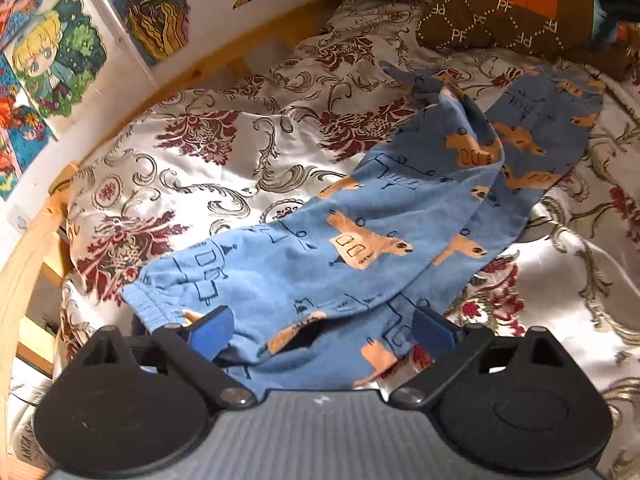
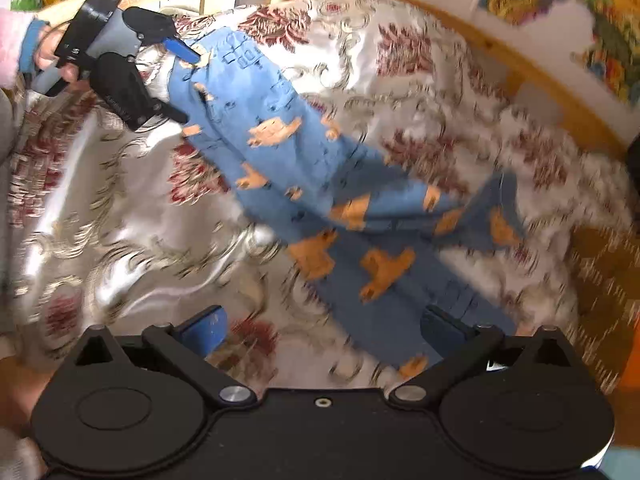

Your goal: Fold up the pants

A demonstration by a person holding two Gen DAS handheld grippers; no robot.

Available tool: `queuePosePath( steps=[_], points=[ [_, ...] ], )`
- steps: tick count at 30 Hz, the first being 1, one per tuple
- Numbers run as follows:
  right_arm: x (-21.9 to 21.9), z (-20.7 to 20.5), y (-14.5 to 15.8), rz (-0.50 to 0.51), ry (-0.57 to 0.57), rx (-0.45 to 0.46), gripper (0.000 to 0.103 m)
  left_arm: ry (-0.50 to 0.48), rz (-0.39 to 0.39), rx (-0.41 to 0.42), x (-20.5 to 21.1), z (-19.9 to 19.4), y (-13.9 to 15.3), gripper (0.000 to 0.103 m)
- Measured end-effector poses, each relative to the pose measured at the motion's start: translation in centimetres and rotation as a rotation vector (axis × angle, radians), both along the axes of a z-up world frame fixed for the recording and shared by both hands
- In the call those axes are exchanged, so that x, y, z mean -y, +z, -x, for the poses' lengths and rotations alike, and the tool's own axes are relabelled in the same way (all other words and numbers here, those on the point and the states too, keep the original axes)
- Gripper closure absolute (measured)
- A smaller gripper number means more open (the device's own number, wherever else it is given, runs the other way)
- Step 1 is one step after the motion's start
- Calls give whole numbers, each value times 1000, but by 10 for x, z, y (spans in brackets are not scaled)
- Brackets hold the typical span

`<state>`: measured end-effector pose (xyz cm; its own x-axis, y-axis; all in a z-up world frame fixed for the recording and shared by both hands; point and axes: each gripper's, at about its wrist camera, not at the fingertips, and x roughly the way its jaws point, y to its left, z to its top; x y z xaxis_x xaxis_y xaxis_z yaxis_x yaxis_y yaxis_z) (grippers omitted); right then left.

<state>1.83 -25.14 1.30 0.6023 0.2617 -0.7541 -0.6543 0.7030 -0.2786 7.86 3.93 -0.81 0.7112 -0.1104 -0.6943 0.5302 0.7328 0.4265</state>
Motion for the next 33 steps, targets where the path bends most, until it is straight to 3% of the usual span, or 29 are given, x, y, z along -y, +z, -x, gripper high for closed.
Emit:
queuePosePath(
  steps=[4, 6, 12, 15, 17, 21, 23, 24, 26, 29, 30, 33],
  points=[
    [-40, -24, -42, 115, 46, 286, 1, -26, -114, 73, 8, -4, -10, 0],
    [-55, -33, -60, 151, 62, 397, 1, -45, -166, 72, 11, -6, -18, 0],
    [-79, -45, -85, 179, 145, 493, 1, -58, -238, 60, 11, -7, -31, 0],
    [-83, -49, -91, 185, 174, 494, 5, -81, -272, 63, 10, -7, -34, 1],
    [-83, -50, -95, 187, 178, 470, 13, -101, -288, 76, 10, -7, -34, 10],
    [-84, -53, -99, 174, 182, 412, 39, -108, -281, 46, 8, -12, -30, 30],
    [-86, -51, -102, 187, 200, 404, 52, -106, -284, 24, 6, -15, -31, 49],
    [-87, -50, -103, 192, 208, 401, 59, -107, -285, 11, 6, -16, -32, 52],
    [-89, -50, -104, 195, 216, 389, 66, -115, -286, -6, 5, -16, -34, 69],
    [-89, -50, -105, 190, 223, 366, 98, -130, -299, -11, 7, -14, -36, 90],
    [-88, -49, -105, 183, 224, 361, 103, -134, -303, -8, 7, -13, -36, 91],
    [-85, -47, -101, 157, 216, 343, 103, -136, -289, -11, 6, -13, -33, 96]
  ],
)
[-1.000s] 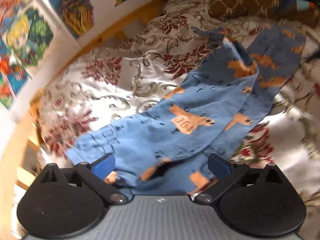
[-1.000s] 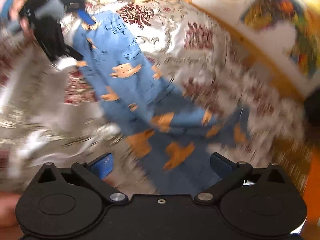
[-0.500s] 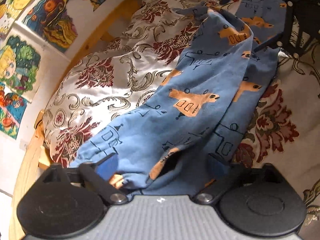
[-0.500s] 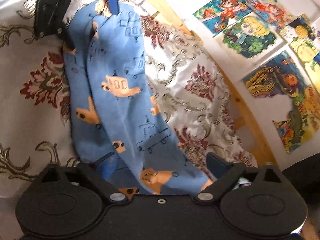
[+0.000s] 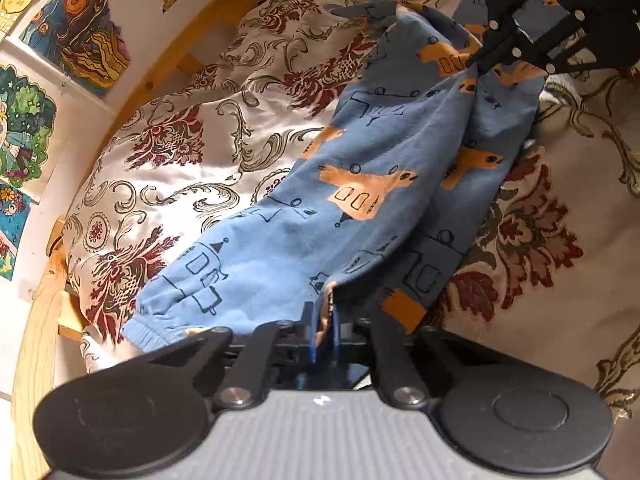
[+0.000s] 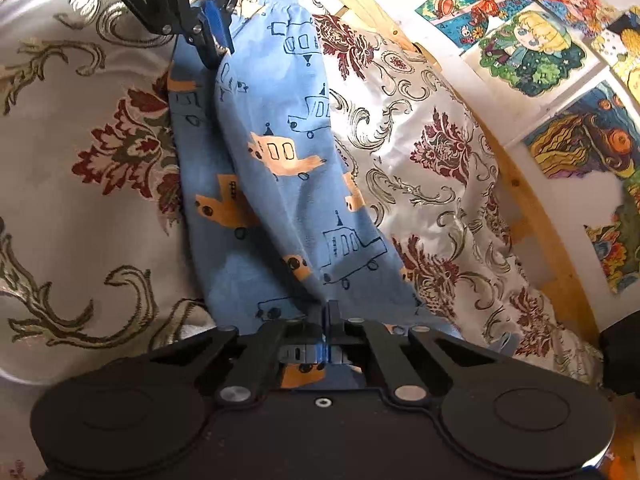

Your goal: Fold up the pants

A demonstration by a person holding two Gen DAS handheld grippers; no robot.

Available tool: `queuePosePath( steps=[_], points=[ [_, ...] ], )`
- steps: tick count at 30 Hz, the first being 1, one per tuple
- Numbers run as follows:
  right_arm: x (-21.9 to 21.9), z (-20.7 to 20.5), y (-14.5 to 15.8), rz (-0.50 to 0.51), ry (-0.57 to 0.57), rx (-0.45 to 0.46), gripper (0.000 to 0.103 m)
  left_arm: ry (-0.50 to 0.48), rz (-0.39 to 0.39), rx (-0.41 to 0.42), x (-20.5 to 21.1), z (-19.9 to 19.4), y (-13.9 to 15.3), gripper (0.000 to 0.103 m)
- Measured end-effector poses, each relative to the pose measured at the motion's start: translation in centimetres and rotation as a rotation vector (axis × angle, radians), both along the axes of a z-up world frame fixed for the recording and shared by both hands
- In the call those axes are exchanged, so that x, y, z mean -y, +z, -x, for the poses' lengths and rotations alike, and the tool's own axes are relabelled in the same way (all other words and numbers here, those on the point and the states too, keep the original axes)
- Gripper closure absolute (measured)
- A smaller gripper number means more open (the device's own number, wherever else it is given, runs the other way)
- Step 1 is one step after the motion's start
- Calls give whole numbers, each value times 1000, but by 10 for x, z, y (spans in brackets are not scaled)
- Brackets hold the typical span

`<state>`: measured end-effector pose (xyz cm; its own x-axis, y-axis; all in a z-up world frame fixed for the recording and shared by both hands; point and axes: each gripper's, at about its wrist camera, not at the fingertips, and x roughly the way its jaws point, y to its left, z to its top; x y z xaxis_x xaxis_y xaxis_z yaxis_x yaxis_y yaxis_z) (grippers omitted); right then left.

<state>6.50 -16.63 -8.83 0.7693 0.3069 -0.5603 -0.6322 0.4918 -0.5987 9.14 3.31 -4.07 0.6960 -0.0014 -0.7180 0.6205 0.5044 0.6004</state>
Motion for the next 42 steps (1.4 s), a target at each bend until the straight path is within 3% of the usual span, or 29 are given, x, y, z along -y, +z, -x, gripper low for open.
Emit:
queuePosePath(
  steps=[5, 9, 15, 19, 22, 27, 31, 36, 42],
  points=[
    [4, 5, 7, -25, -8, 3, 103, -13, 2, -8, -1, 0, 2, 96],
    [4, 4, 8, -24, -7, 5, 103, 7, 17, -24, -2, -4, 3, 86],
    [5, 4, 9, -25, -8, 3, 103, 8, 12, -28, 3, -6, 1, 87],
    [4, 3, 10, -30, -11, 1, 103, -6, 9, -27, 3, -4, 4, 94],
    [4, 2, 11, -31, -11, -1, 103, -35, -13, 4, 2, -1, 9, 99],
    [4, 3, 14, -36, -9, 3, 103, -116, -121, 80, 2, 8, 14, 100],
    [5, 2, 17, -40, -12, -1, 103, -166, -148, 35, 5, 10, 18, 100],
    [6, 0, 15, -30, -5, -18, 103, -118, -95, -25, 6, 0, 19, 96],
    [7, 0, 15, -31, 0, -19, 103, -80, -55, -40, 13, -10, 17, 94]
  ],
)
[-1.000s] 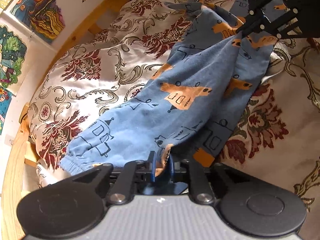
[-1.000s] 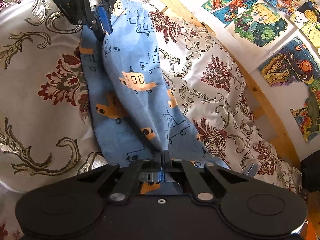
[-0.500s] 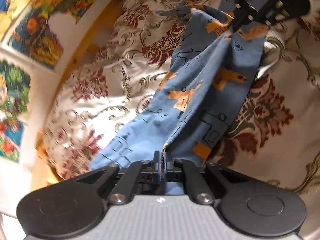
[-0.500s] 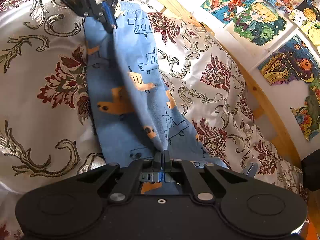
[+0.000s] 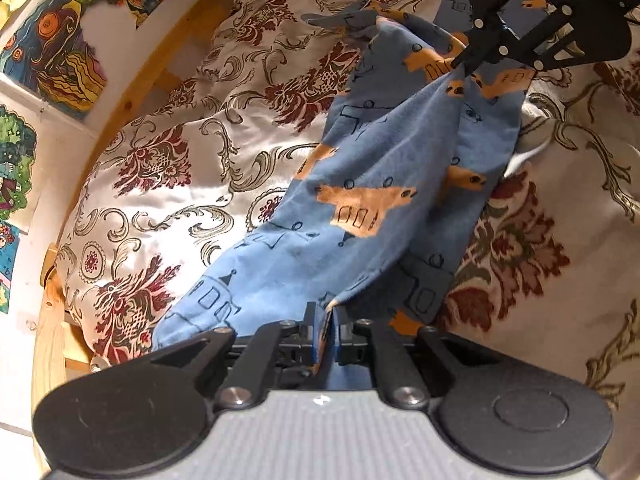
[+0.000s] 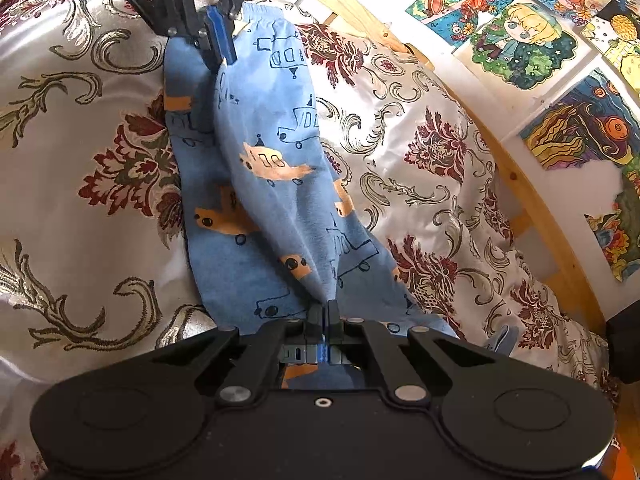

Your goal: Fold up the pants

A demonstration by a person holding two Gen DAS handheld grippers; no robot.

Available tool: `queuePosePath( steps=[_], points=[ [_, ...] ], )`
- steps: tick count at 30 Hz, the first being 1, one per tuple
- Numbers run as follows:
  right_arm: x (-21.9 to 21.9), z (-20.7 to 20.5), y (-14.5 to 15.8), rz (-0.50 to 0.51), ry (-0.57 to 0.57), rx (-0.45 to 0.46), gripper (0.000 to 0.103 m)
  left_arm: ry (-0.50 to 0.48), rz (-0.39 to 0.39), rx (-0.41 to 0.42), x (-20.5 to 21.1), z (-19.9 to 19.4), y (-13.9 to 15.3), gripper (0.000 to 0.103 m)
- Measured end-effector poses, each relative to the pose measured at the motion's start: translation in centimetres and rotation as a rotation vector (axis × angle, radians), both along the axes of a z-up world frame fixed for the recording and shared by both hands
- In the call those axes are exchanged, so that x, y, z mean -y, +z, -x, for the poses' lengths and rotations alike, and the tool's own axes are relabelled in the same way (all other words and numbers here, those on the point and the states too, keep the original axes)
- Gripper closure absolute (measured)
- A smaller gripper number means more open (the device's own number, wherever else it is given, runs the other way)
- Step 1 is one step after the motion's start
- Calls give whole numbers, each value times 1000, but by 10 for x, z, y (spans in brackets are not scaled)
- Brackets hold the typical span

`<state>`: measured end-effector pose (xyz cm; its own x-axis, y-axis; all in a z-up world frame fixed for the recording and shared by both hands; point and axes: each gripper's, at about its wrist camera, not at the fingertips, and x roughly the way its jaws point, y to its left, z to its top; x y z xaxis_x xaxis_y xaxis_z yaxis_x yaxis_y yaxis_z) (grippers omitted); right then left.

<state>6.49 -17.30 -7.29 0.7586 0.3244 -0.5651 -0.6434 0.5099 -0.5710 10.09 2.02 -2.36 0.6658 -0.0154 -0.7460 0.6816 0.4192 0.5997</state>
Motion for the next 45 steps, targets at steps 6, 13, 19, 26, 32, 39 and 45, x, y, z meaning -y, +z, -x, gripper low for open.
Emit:
queuePosePath(
  steps=[6, 13, 19, 26, 32, 39, 45],
  points=[
    [1, 4, 3, -12, 1, 9, 103, -28, -110, 72, 1, 7, -6, 102],
    [-5, 23, 9, -10, 63, -11, 103, -66, -202, 116, -7, 22, -3, 102],
    [-16, 43, 2, 25, 120, -57, 103, -75, -226, 101, -13, 29, -9, 102],
    [-22, 48, -12, 38, 116, -83, 103, -93, -231, 77, -13, 31, -29, 102],
    [-17, 44, -5, 58, 105, -13, 103, -69, -201, 77, -13, 32, -22, 102],
    [-11, 28, -11, 83, 68, -12, 103, -69, -218, 73, -7, 35, -34, 102],
    [-7, 36, -15, 65, 60, -68, 89, -47, -157, 16, -10, 33, -25, 88]
  ],
)
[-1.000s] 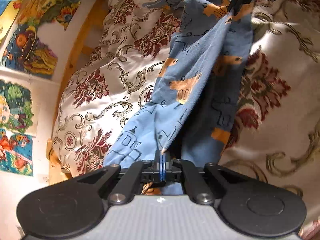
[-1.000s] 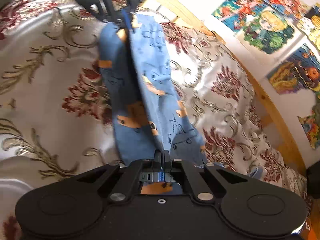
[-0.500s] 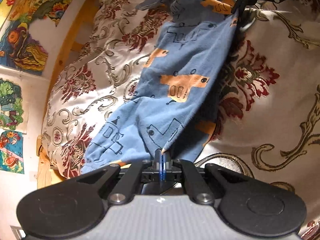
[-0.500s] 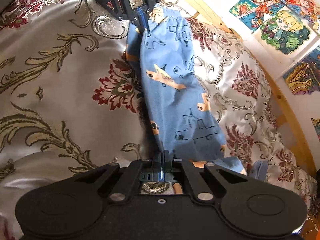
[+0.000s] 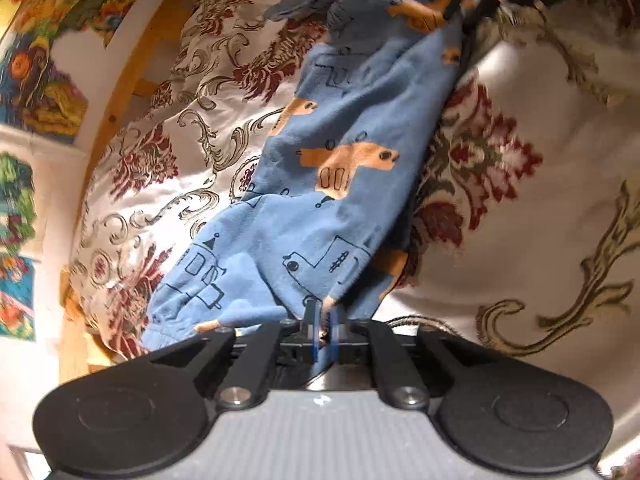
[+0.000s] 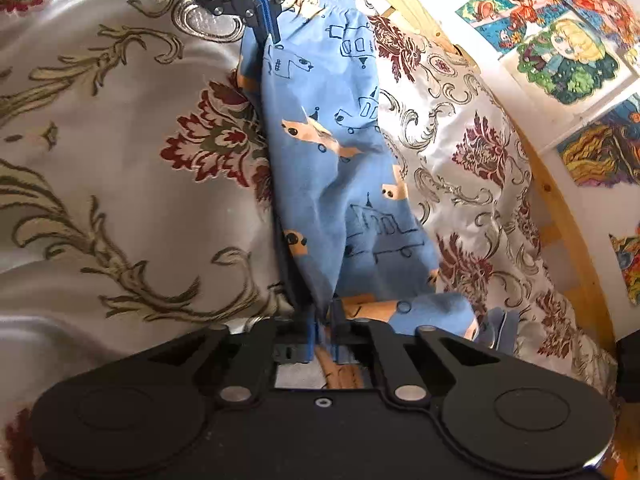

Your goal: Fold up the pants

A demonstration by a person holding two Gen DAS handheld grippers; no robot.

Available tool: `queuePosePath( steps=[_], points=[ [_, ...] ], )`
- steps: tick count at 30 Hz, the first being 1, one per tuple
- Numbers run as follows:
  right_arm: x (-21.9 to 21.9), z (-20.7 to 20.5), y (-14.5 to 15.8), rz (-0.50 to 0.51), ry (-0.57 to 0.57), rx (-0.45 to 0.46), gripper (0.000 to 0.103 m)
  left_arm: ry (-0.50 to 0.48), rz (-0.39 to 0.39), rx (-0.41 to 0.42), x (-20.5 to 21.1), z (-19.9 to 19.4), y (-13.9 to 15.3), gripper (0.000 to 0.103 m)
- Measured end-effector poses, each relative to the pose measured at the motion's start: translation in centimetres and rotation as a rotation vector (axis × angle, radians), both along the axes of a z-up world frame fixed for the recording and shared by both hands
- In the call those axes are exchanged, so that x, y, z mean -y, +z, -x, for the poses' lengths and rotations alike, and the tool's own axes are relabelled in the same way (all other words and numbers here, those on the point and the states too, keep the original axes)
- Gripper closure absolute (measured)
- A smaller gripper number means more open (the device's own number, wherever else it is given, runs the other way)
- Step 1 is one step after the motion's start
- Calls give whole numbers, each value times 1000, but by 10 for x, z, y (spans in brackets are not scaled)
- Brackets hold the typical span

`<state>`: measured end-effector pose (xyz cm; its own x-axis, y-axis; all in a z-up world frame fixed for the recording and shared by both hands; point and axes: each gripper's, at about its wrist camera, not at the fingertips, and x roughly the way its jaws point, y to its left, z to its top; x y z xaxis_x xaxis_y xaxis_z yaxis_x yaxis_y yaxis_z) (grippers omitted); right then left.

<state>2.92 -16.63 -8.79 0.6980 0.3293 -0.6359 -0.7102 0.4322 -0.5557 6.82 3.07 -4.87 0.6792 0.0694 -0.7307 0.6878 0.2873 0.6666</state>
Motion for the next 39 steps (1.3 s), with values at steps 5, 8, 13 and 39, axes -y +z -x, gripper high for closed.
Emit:
queuePosePath(
  steps=[5, 8, 13, 39],
  points=[
    [29, -1, 27, -141, -130, 8, 16, 207, 293, -89, 4, -8, 38, 38],
    [53, -7, 45, -225, -230, 28, 3, 250, 473, -59, 19, -4, 53, 4],
    [103, -36, 69, -394, -397, -59, 1, 283, 656, -43, 69, -8, 48, 0],
    [104, -296, 54, -511, -771, -570, 40, 188, 653, -172, 180, -9, -18, 69]
  ],
)
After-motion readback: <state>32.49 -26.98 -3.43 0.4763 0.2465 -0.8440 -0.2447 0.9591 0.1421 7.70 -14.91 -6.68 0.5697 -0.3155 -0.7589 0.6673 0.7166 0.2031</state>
